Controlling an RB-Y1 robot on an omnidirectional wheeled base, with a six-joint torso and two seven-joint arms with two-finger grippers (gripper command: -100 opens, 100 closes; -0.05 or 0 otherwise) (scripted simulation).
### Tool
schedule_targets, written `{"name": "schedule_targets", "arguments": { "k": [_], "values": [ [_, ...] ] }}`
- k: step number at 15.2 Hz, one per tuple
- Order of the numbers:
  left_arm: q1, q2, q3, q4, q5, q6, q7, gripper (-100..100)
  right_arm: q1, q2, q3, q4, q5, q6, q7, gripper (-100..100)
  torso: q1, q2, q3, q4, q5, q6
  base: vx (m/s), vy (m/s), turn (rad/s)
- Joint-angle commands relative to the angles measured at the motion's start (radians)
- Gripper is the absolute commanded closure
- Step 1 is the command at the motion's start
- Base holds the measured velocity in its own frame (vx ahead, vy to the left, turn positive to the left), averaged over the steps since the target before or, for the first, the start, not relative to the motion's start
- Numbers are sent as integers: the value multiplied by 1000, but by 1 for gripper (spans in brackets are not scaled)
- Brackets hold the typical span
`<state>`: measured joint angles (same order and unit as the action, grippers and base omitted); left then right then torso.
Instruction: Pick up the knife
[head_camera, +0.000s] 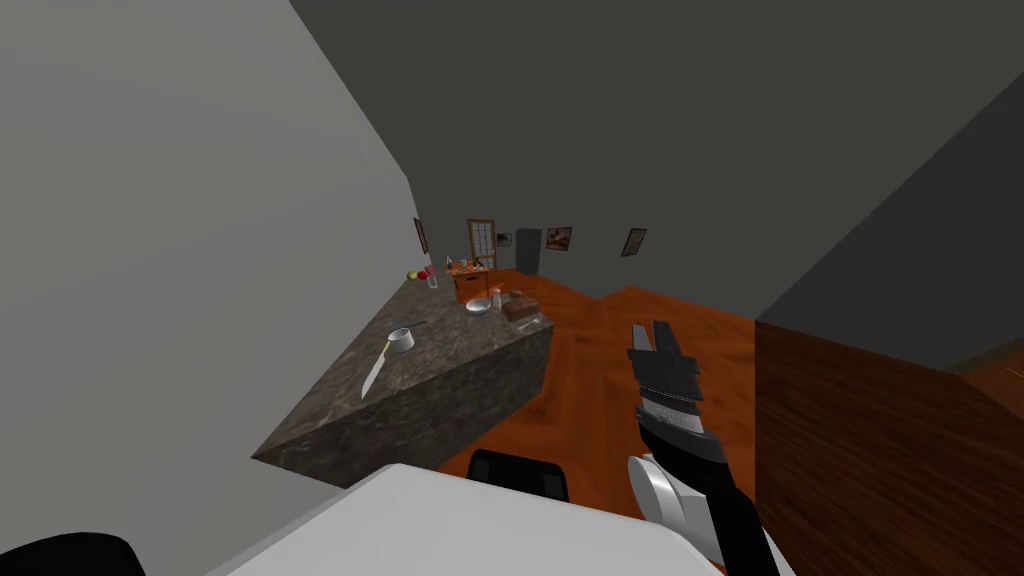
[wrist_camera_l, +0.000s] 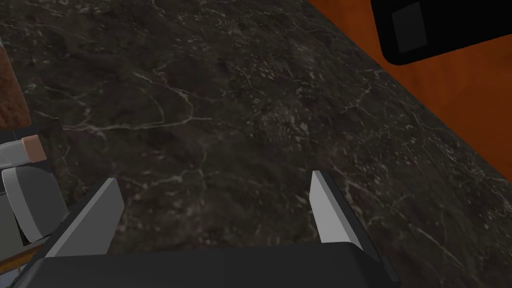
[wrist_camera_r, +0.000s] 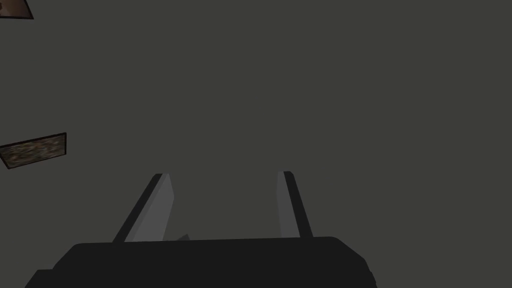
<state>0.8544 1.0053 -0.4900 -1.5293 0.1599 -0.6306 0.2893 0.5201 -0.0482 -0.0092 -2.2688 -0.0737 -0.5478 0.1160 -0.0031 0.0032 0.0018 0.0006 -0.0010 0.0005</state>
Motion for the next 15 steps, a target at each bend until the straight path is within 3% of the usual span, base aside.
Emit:
{"name": "schedule_targets", "arguments": {
  "k": [1, 2, 3, 4, 6, 7, 8, 9, 11, 12, 13, 14, 15],
  "values": [
    [15, 39, -32, 37, 7, -11, 19, -100, 0, 0, 0, 0, 0, 0, 0, 0, 0, 0, 0, 0, 0, 0, -14, -62, -237],
    [28, 71, -68, 72, 18, -27, 49, -100, 0, 0, 0, 0, 0, 0, 0, 0, 0, 0, 0, 0, 0, 0, -13, -82, -385],
    [28, 88, -75, 89, 18, -27, 49, -100, 0, 0, 0, 0, 0, 0, 0, 0, -1, 0, 0, 0, 0, 1, -9, -74, -300],
    [40, 118, -107, 113, 29, -43, 79, -100, 0, 0, 0, 0, 0, 0, 0, 0, -1, 0, 0, 0, 0, 0, -10, -74, -288],
    [40, 135, -119, 140, 29, -43, 79, -100, 0, 0, 0, 0, 0, 0, 0, 0, -1, 0, 0, 0, 0, 0, -8, -56, -162],
    [51, 168, -161, 169, 39, -59, 108, -100, 0, 0, 0, 0, 0, 0, 0, 0, 0, 0, 0, 0, 0, -1, -9, -49, -192],
    [51, 180, -161, 190, 39, -59, 108, -100, 0, 0, 0, 0, 0, 0, 0, 0, 1, 0, 0, 0, 0, 0, -8, -48, -221],
    [60, 206, -200, 221, 49, -74, 137, -100, 0, 0, 0, 0, 0, 0, 0, 0, 1, 0, 0, 0, 0, 0, -4, -56, -353],
    [60, 224, -203, 238, 49, -74, 137, -100, 0, 0, 0, 0, 0, 0, 0, 0, 1, 0, 0, 0, 0, 0, -2, -39, -187],
    [67, 264, -243, 274, 58, -89, 165, -100, 0, 0, 0, 0, 0, 0, 0, 0, 2, 0, 0, 0, 0, -1, 6, -41, -183],
    [67, 267, -243, 284, 58, -89, 165, -100, 0, 0, 0, 0, 0, 0, 0, 0, 2, -1, 0, 0, 0, 0, 7, -38, -259],
    [73, 306, -278, 317, 66, -104, 192, -100, 0, 0, 0, 0, 0, 0, 0, 0, 2, -1, -1, 0, 0, 0, 7, -37, -315],
    [73, 308, -281, 328, 66, -104, 192, -100, 0, 0, 0, 0, 0, 0, 0, 0, 2, -1, -1, 0, 0, 1, 7, -28, -256]
  ]
}}
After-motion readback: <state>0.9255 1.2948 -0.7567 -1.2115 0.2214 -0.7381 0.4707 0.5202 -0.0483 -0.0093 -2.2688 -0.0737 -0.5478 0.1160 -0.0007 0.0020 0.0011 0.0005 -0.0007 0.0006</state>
